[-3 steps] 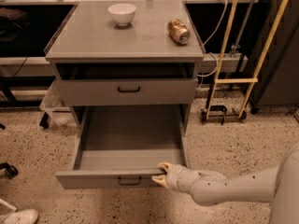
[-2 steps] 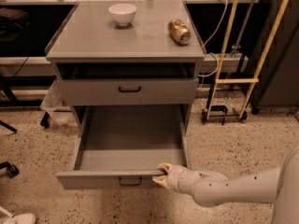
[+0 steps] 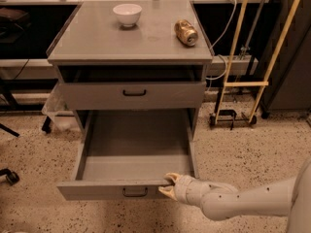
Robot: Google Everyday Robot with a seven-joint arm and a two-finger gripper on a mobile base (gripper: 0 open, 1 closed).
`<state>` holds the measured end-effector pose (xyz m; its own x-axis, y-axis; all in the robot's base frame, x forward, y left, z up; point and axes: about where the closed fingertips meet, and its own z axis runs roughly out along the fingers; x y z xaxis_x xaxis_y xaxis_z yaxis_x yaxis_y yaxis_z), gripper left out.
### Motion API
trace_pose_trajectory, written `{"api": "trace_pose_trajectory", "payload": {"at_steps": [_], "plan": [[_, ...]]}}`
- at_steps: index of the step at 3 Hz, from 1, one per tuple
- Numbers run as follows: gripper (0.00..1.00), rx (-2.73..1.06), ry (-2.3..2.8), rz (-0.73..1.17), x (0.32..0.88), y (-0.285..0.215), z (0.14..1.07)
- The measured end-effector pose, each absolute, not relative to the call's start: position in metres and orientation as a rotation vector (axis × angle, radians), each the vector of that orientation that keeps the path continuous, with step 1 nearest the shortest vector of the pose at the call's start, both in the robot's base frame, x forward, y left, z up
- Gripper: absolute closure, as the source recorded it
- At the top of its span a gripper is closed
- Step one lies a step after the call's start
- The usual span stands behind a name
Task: Open middle drawer
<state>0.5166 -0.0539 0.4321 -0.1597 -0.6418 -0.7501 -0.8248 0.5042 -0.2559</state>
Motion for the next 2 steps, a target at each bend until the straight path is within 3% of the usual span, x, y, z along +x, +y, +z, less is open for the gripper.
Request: {"api": "trace_pose_trajectory", "payload": {"at_steps": [2], "plan": [[1.0, -1.193, 1.897, 0.284, 0.5049, -0.0539, 0.4315]]}}
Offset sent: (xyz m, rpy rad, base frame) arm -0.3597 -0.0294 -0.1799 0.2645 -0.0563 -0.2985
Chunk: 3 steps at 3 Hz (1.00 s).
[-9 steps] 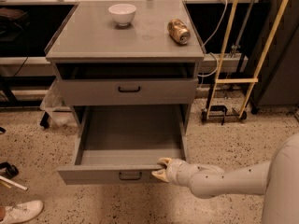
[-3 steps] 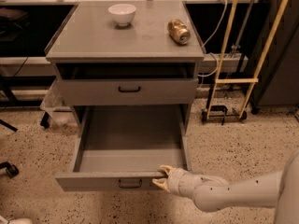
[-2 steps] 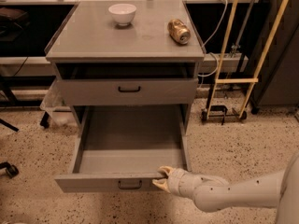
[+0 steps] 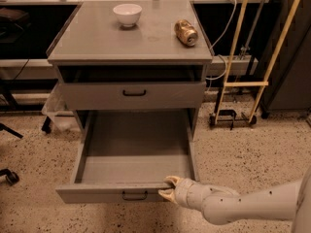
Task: Open middle drawer
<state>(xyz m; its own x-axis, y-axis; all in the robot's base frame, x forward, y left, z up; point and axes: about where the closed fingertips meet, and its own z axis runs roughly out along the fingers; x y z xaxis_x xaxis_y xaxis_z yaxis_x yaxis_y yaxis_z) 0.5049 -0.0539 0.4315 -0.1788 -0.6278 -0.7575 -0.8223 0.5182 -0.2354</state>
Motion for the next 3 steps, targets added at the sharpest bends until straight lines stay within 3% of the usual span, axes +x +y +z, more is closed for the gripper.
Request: {"api": "trace_pose_trajectory", "payload": {"at_steps": [3], "plan": [[1.0, -1.16, 1.9, 0.289, 0.486, -0.056, 0.431]]}}
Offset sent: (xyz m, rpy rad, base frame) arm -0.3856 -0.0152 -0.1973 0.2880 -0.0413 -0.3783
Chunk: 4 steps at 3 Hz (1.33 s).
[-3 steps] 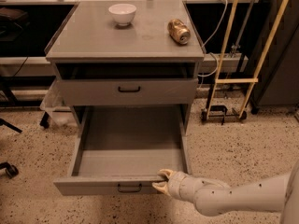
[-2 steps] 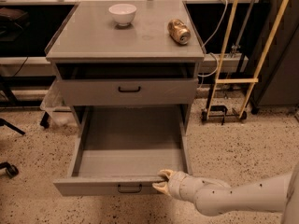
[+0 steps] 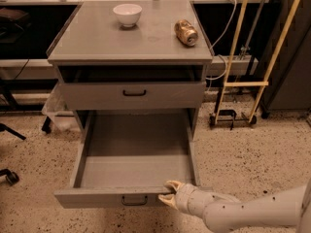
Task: Open middle drawer
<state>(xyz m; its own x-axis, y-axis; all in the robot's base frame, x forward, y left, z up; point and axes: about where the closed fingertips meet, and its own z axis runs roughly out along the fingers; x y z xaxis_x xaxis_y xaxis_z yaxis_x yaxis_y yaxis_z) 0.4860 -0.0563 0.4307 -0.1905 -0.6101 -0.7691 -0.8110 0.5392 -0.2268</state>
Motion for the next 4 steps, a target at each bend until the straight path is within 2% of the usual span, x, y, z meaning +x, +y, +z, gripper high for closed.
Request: {"api": "trace_pose_trajectory", "payload": {"at_steps": [2, 3, 4], "plan": [[1.0, -1.12, 1.921, 0.323, 0.465, -0.053, 0.426], [0.81, -1.12, 1.921, 0.323, 0.465, -0.053, 0.426], [0.58, -1.12, 1.921, 0.323, 0.465, -0.053, 0.426]]}}
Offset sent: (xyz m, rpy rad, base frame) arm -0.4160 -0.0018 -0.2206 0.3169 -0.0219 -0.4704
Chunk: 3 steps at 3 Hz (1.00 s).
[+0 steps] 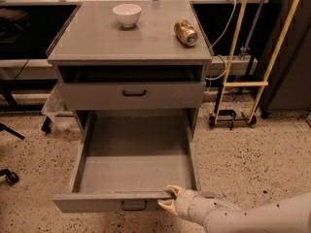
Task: Open middle drawer
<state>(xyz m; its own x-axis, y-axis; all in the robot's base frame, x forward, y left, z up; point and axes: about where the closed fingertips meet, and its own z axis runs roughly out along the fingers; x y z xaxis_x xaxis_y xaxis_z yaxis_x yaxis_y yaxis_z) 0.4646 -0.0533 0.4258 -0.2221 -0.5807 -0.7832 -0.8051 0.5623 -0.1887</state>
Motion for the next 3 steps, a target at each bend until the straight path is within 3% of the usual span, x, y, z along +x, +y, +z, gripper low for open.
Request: {"api": "trace_pose_trajectory", "payload": {"at_steps": [2, 3], "plan": [[0.11, -1.12, 1.921, 0.323, 0.4646, -0.0532, 0.4258], [0.0, -1.12, 1.921, 0.323, 0.4646, -0.0532, 0.4258]]}}
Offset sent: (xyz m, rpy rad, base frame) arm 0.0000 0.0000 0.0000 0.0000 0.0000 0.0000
